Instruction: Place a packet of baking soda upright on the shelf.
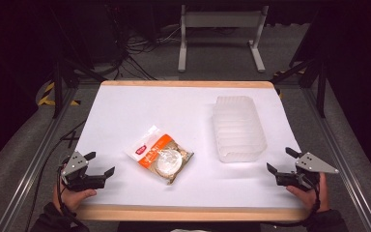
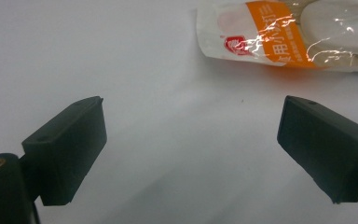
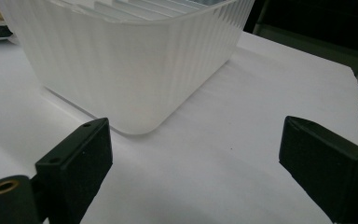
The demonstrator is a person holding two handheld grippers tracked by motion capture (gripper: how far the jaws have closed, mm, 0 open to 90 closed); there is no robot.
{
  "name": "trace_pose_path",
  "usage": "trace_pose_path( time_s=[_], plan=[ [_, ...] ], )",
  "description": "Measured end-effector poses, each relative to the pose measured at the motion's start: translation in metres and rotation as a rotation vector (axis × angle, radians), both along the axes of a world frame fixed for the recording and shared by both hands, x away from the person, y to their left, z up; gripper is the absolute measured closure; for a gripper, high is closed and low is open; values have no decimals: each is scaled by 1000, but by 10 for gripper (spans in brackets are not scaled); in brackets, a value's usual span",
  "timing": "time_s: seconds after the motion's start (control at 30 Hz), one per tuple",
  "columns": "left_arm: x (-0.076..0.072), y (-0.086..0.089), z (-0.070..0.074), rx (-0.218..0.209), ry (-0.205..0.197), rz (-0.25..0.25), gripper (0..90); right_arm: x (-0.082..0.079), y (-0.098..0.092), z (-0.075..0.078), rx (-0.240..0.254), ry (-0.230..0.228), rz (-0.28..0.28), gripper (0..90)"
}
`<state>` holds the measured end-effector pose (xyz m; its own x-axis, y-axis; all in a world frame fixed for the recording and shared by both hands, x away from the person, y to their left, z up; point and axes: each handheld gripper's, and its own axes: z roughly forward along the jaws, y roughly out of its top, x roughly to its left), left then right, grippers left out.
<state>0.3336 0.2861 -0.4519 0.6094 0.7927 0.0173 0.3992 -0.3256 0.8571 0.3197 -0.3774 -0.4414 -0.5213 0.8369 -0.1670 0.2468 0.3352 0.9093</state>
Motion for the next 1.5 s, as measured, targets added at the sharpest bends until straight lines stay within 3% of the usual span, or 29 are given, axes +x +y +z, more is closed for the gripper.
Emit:
trace_pose_path(
  time_s=[0.4,0.53,0.6,0.7,0.87,0.97,1.07,1.13,1.3,1.47,1.5],
  plan=[
    [0,-4,0,0,5,-27,85,1,2,0,-16,1,-11,100],
    [0,-10,0,-13,25,-47,88,0,2,1,-13,-8,-18,102],
    [2,-14,1,-48,54,-70,92,0,2,3,-14,-8,-27,102],
    [4,-21,1,-47,76,-84,93,0,3,4,-28,-3,-42,106],
    [7,-28,1,-39,79,-94,93,-2,5,9,-34,-19,-41,106],
    [8,-33,2,-35,68,-98,84,-6,6,19,-10,-36,-32,106],
    [12,-40,1,-45,96,-107,81,-7,8,24,1,-37,-28,103],
    [16,-47,-1,-50,137,-95,81,-8,13,30,-2,-35,-15,102],
    [23,-59,-3,-124,231,-140,102,-9,33,43,-23,-23,26,101],
    [32,-65,-4,-147,273,-137,128,-6,49,52,-25,-18,54,102],
    [36,-68,-5,-173,291,-154,132,-5,52,54,-24,-15,66,102]
  ],
)
